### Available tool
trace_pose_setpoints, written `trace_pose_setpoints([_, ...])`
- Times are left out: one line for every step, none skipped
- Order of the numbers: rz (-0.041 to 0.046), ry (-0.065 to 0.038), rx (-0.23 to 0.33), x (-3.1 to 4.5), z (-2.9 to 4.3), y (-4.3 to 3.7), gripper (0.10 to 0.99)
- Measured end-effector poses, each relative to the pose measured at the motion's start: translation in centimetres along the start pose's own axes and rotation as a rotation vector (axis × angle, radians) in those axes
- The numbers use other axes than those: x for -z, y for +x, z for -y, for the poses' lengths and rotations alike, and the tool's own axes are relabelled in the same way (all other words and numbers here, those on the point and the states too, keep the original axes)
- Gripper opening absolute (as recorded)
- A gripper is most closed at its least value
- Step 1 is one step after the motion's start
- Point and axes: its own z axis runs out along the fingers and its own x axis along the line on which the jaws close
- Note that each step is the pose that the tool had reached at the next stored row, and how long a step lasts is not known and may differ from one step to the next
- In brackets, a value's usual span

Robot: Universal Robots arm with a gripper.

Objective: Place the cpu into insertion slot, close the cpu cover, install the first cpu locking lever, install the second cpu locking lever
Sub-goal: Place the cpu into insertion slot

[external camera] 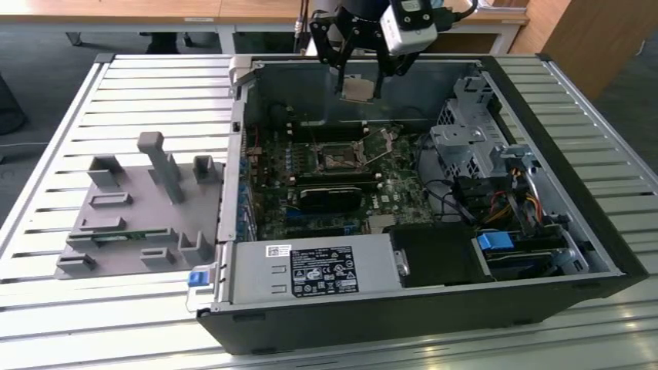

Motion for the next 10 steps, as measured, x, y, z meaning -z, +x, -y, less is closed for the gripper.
trace_pose_setpoints([0.0003,0.0,-0.003,0.0,0.0,0.0,0.541])
trace_pose_setpoints([0.0005,0.0,-0.005,0.0,0.0,0.0,0.541])
trace_pose_setpoints([0.0007,0.0,-0.008,0.0,0.0,0.0,0.541])
trace_pose_setpoints([0.001,0.0,-0.011,0.0,0.0,0.0,0.541])
trace_pose_setpoints([0.0012,0.0,-0.014,0.0,0.0,0.0,0.541])
trace_pose_setpoints([0.0015,0.0,-0.016,0.0,0.0,0.0,0.541])
trace_pose_setpoints([0.0017,0.0,-0.019,0.0,0.0,0.0,0.541])
trace_pose_setpoints([0.002,0.0,-0.022,0.0,0.0,0.0,0.541])
trace_pose_setpoints([0.0022,0.0,-0.025,0.0,0.0,0.0,0.541])
trace_pose_setpoints([0.0026,-0.001,-0.028,0.0,0.0,0.0,0.541])
